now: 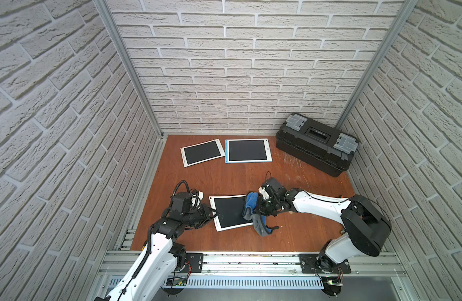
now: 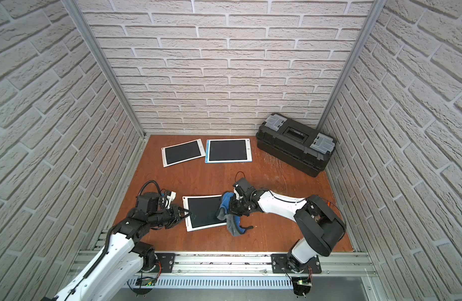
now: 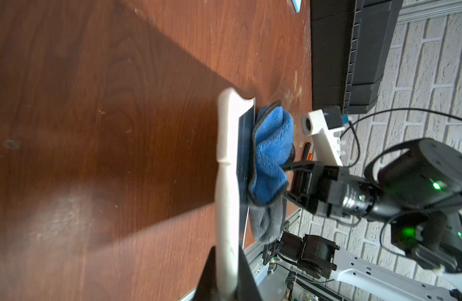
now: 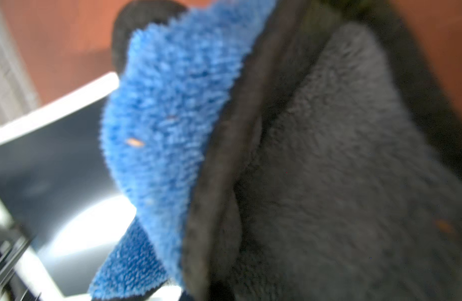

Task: Wipe the drawing tablet
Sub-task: Wipe the dirt from the drawing tablet.

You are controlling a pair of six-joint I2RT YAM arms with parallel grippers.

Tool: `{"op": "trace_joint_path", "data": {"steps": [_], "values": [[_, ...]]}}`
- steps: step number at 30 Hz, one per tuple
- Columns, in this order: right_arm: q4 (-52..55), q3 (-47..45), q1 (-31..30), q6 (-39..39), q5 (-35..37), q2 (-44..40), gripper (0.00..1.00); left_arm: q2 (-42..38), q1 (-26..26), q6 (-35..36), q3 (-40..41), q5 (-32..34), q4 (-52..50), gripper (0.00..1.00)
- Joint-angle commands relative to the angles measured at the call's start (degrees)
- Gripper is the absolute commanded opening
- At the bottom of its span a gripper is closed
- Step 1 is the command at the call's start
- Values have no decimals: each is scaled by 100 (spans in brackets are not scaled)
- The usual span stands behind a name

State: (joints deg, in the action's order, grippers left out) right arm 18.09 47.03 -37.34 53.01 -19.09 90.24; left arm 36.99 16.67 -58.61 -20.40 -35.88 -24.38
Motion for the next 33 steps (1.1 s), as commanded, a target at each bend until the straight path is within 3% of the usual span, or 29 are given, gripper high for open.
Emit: {"op": "trace_joint_path", "data": {"steps": [1,7,12,16,20,28,33], "values": [[725,476,125,-407,433,362,2,-44,-49,60,-69,108,138,0],[644,1879,-238,-430,-192,1312,2,42,-39,60,-62,68,189,0],[901,3331,-1309,-651,-436,1846,2,91,-35,79,-73,72,230,0],[894,3759,-1920,-735,-673,1844,2,86,-32,95,-78,88,184,0],[744,3141,-1828,-598,-679,1584,2,79,-30,95,-87,125,179,0],[448,909,-335,-709,-516,1223,2,-38,-45,124,-174,164,-9,0],[715,501,-334,-1012,-311,669,2,-70,-47,113,-174,169,-23,0]]}}
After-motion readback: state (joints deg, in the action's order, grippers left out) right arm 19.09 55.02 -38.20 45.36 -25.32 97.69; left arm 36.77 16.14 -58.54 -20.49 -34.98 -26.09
